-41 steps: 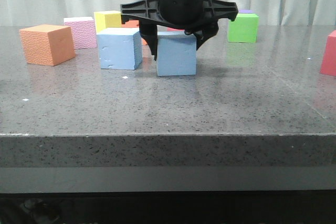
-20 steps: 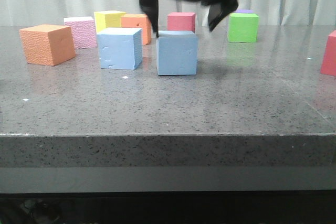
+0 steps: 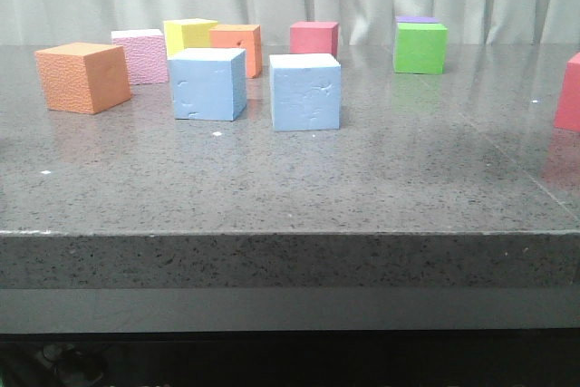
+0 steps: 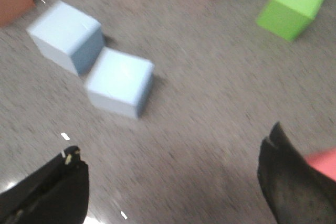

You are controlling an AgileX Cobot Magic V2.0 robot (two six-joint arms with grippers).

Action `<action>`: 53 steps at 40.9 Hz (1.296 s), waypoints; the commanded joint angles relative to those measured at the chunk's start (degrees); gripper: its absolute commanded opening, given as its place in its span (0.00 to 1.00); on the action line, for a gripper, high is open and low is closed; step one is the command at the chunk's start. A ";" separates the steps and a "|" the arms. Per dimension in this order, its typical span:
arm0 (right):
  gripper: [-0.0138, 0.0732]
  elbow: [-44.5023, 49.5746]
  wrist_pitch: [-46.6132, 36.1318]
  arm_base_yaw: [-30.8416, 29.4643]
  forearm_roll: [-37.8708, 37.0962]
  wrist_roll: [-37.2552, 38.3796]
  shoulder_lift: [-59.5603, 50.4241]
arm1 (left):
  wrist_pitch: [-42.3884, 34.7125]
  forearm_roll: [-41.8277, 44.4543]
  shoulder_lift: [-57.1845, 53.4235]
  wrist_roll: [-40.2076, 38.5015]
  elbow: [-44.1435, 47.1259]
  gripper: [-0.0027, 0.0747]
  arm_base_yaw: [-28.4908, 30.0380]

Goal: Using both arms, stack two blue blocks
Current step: 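Open the right gripper and raise it away from the cube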

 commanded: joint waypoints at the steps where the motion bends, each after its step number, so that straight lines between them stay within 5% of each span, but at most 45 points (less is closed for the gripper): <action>1: 0.91 6.71 -4.64 -5.70 2.48 -4.92 -6.82 | -3.81 0.01 0.10 -0.23 -1.53 0.77 -0.49; 10: 0.91 22.40 -9.63 -16.48 16.32 -23.23 -16.68 | -3.81 0.01 0.10 -0.23 -1.53 0.77 -0.49; 16: 0.91 28.74 -10.91 -17.73 27.40 -35.09 -21.56 | -3.67 0.01 0.10 -0.23 -1.53 0.77 -0.49; 28: 0.91 30.87 -12.40 -17.73 28.13 -36.11 -23.72 | -3.44 -2.29 0.10 0.92 -1.87 0.77 -2.56; 38: 0.91 30.87 -11.56 -17.73 28.18 -36.11 -23.72 | -7.30 -5.06 1.08 4.54 -5.44 0.77 -15.57; 45: 0.91 30.87 -11.50 -17.73 28.18 -36.11 -23.72 | -7.30 -5.06 7.87 4.18 -10.22 0.78 -23.05; 53: 0.91 30.87 -11.50 -17.73 28.18 -36.11 -23.72 | -6.79 -5.06 20.33 2.30 -18.21 0.88 -24.56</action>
